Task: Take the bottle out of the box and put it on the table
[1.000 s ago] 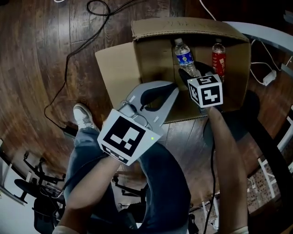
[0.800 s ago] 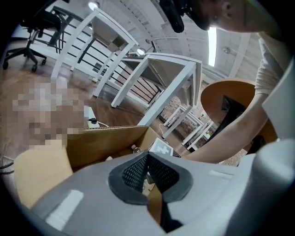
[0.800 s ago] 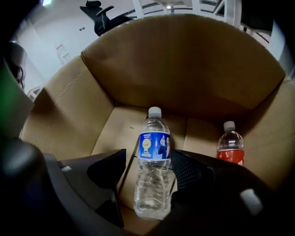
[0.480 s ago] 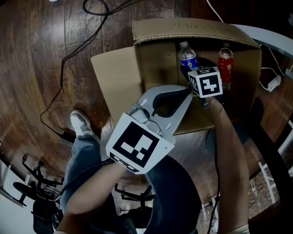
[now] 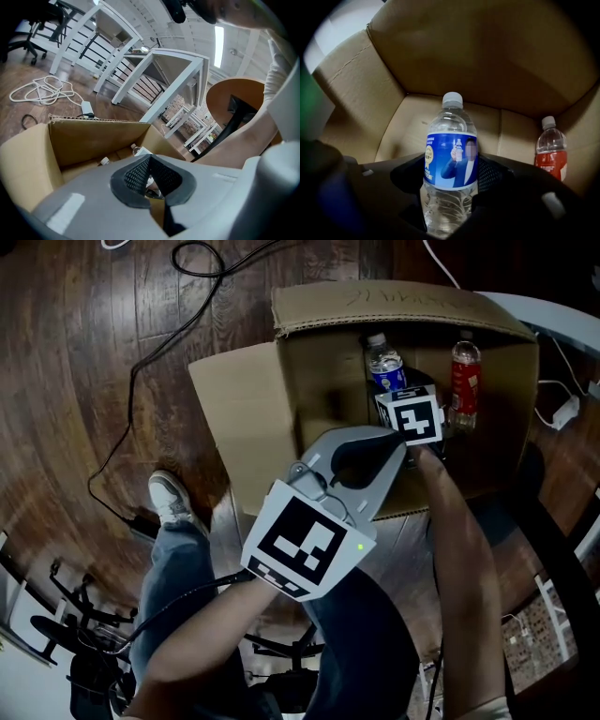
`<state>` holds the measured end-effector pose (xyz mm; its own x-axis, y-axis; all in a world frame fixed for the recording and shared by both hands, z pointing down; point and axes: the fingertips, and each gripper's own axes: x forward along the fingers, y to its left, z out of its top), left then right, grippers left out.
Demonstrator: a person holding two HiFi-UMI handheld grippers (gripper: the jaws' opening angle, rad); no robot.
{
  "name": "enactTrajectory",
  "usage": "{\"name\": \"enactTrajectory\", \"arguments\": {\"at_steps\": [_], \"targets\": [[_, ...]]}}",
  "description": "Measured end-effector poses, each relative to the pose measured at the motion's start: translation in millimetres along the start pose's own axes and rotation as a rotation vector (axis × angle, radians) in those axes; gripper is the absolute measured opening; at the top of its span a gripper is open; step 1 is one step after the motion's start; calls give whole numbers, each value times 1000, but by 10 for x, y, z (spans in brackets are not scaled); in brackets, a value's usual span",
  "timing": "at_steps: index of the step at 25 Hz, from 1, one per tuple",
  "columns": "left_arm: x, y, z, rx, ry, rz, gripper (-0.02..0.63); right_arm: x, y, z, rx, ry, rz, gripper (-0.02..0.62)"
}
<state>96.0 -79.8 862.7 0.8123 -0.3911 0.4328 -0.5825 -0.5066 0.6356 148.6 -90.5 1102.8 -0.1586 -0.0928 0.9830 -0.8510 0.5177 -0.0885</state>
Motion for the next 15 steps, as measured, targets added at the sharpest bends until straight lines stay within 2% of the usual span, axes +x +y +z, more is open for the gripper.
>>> {"name": "enactTrajectory", "arguments": {"at_steps": [4, 8, 15], "targets": [[-64, -9, 19, 6, -7, 19, -3, -114, 11, 14, 9, -53, -18, 288], [-135, 9, -9, 7, 3, 43, -3, -269, -7, 15, 80, -114, -31, 285], [-441, -83, 165, 46, 6, 71, -3, -850, 210, 246, 199, -275, 21, 285]]}}
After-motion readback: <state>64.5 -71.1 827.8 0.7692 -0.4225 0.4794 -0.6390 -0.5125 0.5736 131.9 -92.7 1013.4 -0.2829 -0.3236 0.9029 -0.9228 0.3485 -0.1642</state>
